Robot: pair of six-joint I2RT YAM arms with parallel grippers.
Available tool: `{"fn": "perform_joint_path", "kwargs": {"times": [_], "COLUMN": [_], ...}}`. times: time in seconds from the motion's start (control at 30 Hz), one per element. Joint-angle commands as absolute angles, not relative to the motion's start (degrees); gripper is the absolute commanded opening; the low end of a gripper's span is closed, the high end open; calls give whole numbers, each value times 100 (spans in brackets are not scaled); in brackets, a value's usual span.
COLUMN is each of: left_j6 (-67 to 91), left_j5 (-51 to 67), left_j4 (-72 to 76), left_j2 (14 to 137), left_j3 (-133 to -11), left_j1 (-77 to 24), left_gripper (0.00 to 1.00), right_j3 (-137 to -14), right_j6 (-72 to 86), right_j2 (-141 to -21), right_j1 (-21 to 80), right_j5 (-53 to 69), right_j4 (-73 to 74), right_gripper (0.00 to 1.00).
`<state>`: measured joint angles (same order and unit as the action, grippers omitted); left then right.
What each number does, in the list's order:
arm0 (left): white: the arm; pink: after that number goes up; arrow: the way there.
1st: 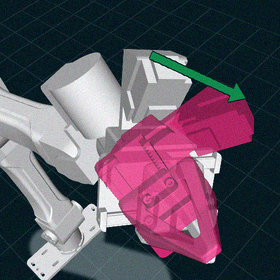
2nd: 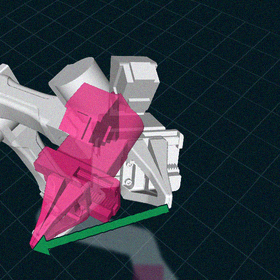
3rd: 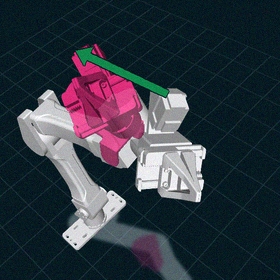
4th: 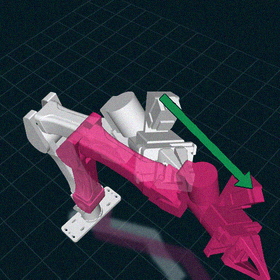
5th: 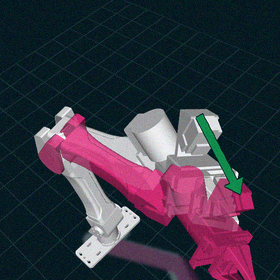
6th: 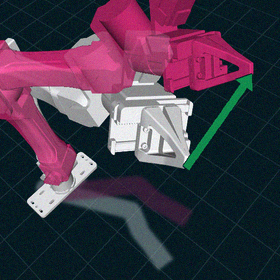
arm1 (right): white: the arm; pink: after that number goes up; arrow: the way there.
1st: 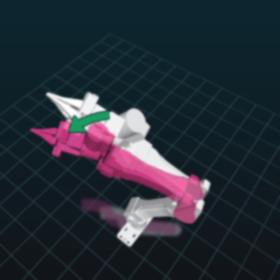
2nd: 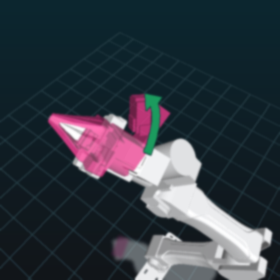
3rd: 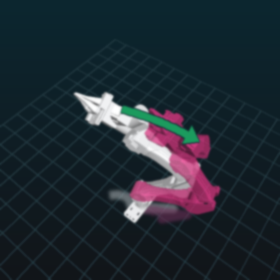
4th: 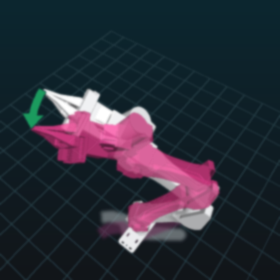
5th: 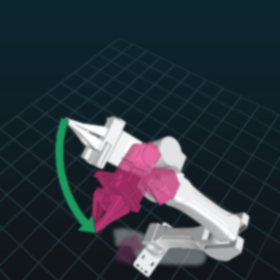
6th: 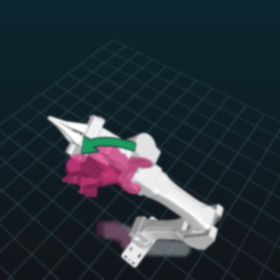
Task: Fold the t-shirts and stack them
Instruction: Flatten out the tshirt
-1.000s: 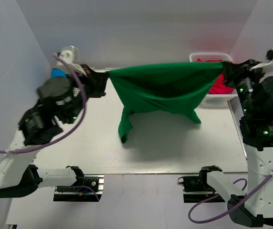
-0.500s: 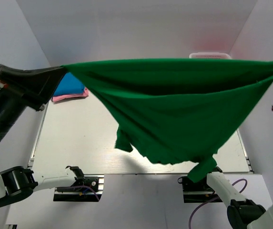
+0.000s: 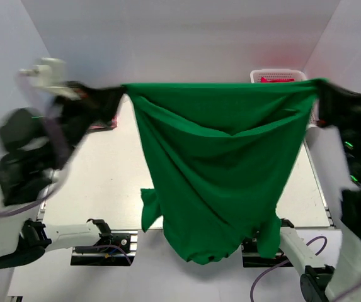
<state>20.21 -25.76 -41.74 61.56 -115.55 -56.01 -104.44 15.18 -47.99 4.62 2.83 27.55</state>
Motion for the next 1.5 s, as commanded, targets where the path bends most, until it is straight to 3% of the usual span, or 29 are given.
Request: {"fn": "perform_joint_path", "kwargs": {"times": [0.0, 0.1, 0.2, 0.3, 0.5, 0.87, 0.9, 0.97, 1.0, 1.1, 1.2, 1.47], "left_j6": [2319, 3223, 4356, 5342, 5396, 5125, 5037, 4966, 4914, 4764, 4694, 4518], "left_j5": [-4480, -5254, -5256, -4914, -4263, -3991, -3990, -3841, -3771, -3631, -3472, -3218], "left_j4": [-3877, -3937, -4217, -4579, -4307, -3929, -3929, -3867, -3867, -3753, -3692, -3428], "left_j2": [6591, 6732, 7039, 7627, 8673, 9351, 9473, 9606, 9659, 9738, 9738, 9686], "left_j3": [-10173, -8863, -7544, -6787, -6328, -6609, -6705, -6811, -6890, -6891, -6891, -6663], "left_j1": [-5599, -5511, -5335, -5072, -4650, -3920, -3824, -3745, -3683, -3621, -3507, -3454], "left_gripper": [0, 0, 0, 0, 0, 0, 0, 0, 0, 0, 0, 0], "right_j3": [-8986, -7254, -5318, -4364, -4534, -6090, -6274, -6529, -6548, -6478, -6250, -6178], "right_j6": [1792, 2179, 2522, 2505, 2224, 1775, 1662, 1591, 1547, 1503, 1485, 1336], "right_j2": [-5019, -5036, -5228, -5858, -7677, -9508, -9658, -9790, -9791, -9607, -9370, -9334], "right_j1": [466, 457, 475, 483, 580, 1072, 1081, 1134, 1169, 1151, 1177, 1354], "right_j5": [552, 826, 1081, 1415, 1608, 1213, 1161, 1038, 872, 451, 264, 106], "right_j4": [2330, 1620, 1084, 574, 537, 430, 483, 780, 861, 1203, 1528, 1766], "right_gripper": [0, 0, 0, 0, 0, 0, 12, 22, 39, 55, 61, 62]}}
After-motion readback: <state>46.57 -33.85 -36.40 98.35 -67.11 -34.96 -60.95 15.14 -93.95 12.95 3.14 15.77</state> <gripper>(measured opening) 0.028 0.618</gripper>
